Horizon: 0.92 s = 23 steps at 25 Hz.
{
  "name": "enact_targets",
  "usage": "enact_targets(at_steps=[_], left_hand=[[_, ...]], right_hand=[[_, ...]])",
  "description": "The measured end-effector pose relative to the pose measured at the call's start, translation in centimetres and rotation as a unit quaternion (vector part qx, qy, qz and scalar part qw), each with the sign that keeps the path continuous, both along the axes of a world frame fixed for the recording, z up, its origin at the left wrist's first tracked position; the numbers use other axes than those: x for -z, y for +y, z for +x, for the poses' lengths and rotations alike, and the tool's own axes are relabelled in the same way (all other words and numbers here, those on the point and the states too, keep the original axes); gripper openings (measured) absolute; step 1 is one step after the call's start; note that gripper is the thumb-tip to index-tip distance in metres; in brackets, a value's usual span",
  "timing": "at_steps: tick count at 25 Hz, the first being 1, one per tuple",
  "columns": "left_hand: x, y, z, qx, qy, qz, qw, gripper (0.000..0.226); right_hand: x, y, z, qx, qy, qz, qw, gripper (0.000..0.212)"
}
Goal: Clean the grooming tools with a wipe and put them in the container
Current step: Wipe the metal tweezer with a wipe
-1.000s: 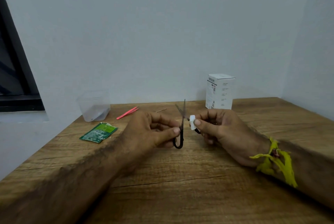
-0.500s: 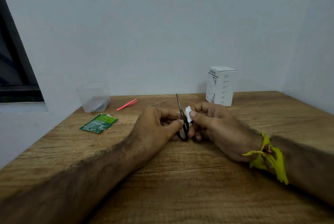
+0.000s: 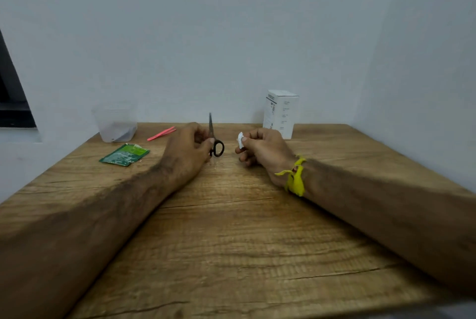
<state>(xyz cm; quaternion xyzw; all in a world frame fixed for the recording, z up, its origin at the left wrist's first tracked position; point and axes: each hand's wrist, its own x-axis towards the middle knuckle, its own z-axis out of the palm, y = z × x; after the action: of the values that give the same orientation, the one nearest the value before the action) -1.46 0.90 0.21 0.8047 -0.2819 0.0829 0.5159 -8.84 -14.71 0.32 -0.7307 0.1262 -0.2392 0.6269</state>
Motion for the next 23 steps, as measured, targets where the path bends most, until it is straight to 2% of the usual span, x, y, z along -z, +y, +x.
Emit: enact_targets(at_steps=[3, 6, 9, 12, 14, 17, 20, 23], left_hand=[[-0.3, 0.6, 0.4, -0.013, 0.013, -0.002, 1.0, 0.011], [-0.1, 1.0, 0.3, 0.038, -0.002, 0.043, 0.998, 0.013], [0.4, 1.1, 0.9, 0.053, -0.021, 0.049, 0.997, 0.013], [-0.4, 1.7, 2.8, -0.028, -0.013, 0.011, 0.999, 0.013], [-1.6, 3.5, 4.5, -0.1, -0.036, 0.017, 0.994, 0.015], [-4.9, 8.2, 7.8, -0.265, -0.077, 0.033, 0.961, 0.021], [-8.6, 11.3, 10.9, -0.346, -0.136, 0.108, 0.922, 0.021], [-10.7, 10.6, 13.3, -0.319, -0.15, 0.283, 0.892, 0.022]], right_hand=[[-0.3, 0.5, 2.3, 0.044, 0.013, 0.0, 0.999, 0.017], [0.2, 1.1, 5.2, 0.126, -0.004, -0.017, 0.992, 0.026], [1.0, 0.9, 7.2, 0.172, -0.026, -0.036, 0.984, 0.021], [1.3, 0.3, 7.8, 0.156, -0.033, -0.039, 0.986, 0.019], [1.3, 0.2, 7.5, 0.143, -0.04, -0.069, 0.987, 0.018], [1.2, 0.7, 7.0, 0.102, -0.052, -0.124, 0.986, 0.015], [0.9, 1.0, 7.0, 0.086, -0.064, -0.148, 0.983, 0.014], [0.7, 1.1, 6.8, 0.085, -0.073, -0.155, 0.982, 0.015]])
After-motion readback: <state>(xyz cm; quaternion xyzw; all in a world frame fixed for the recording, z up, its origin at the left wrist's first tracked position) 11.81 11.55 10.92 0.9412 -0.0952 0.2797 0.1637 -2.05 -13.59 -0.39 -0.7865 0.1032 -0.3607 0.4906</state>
